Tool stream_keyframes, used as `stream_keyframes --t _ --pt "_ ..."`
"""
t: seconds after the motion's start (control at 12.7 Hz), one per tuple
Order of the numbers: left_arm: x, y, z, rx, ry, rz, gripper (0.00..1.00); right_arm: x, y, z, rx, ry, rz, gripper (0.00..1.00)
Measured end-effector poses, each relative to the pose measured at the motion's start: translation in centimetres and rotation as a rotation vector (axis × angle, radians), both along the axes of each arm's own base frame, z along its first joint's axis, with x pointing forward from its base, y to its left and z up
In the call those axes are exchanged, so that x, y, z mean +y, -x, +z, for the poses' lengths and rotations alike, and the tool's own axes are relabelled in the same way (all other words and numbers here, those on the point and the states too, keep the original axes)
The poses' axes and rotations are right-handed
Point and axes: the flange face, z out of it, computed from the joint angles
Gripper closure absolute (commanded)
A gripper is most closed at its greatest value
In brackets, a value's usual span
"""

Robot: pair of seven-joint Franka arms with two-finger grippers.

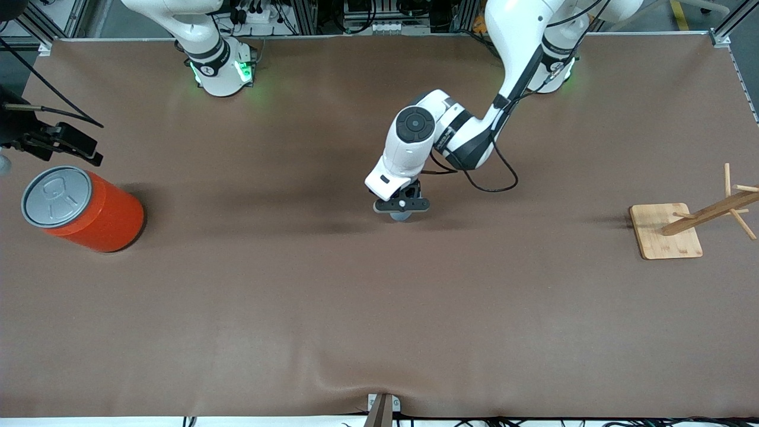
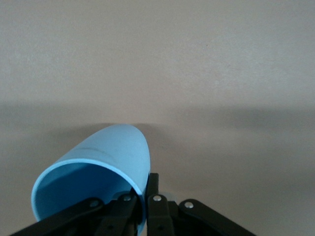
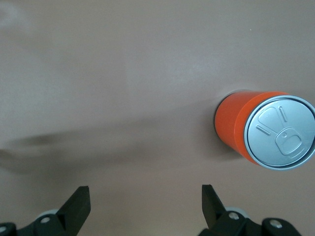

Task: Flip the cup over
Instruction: 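Turn the cup upright with the left gripper and lower it onto the table, then open the left gripper and lift it away from the cup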

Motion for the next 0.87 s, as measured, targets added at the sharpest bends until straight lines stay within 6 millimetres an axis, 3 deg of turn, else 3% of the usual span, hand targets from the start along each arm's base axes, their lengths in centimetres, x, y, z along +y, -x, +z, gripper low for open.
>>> stream_keyframes --t 0.16,0.47,0.63,0.71,0.87 --pt "-0.3 0.2 -0.9 -0.01 -0.032 -0.033 0.0 -0.1 0.0 0.0 0.002 0.0 0.02 0.0" --pt "-0.7 -0.3 0.4 -0.004 -0.049 -0.041 0.0 -0.2 0.1 0.1 0.003 0.001 0.026 0.0" --pt "-0.8 -0.8 1.9 0.011 -0.07 -0.038 0.0 -0.2 0.1 0.1 0.004 0.001 0.026 0.0" --pt "-0.5 -1.3 3.5 0.027 -0.092 -0.033 0.0 -0.2 0.1 0.1 0.004 0.001 0.026 0.0" --pt "0.8 -3.1 8.5 0.026 -0.12 -0.002 0.0 -0.2 0.1 0.1 0.005 0.001 0.025 0.0"
